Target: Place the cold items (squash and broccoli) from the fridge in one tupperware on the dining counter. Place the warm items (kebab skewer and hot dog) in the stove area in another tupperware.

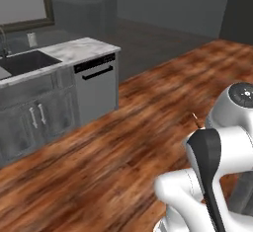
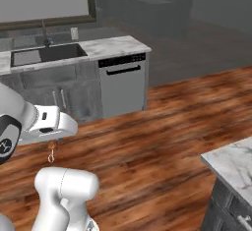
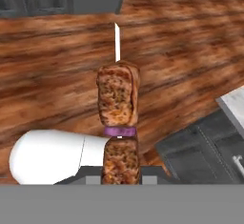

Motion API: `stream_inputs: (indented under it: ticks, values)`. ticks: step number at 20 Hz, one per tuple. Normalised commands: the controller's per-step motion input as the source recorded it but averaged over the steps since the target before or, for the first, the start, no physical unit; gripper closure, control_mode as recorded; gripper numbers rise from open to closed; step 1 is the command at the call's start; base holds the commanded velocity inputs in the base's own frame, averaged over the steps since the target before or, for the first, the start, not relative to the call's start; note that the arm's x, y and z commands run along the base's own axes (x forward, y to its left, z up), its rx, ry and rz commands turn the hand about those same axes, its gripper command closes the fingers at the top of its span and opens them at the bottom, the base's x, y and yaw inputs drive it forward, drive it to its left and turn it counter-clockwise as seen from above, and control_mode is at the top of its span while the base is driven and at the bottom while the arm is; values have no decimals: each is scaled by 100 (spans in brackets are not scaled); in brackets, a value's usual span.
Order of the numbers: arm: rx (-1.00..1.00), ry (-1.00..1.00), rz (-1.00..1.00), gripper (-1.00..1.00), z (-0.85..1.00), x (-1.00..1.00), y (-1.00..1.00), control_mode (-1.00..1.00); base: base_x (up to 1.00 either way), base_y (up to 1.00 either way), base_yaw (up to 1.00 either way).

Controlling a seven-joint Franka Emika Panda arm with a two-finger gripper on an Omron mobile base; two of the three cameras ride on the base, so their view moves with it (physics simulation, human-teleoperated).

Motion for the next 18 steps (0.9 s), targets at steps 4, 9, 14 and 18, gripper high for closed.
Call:
stream_inputs:
  ticks: [4, 9, 14, 18]
  values:
    - [0, 0, 0, 100, 0, 0, 0, 100, 100, 43, -42]
    - [0, 0, 0, 100, 0, 0, 0, 100, 100, 40, -41]
    - [0, 0, 0, 100, 0, 0, 0, 100, 99, 21, -46]
    - [0, 0, 0, 100, 0, 0, 0, 100, 92, 17, -53]
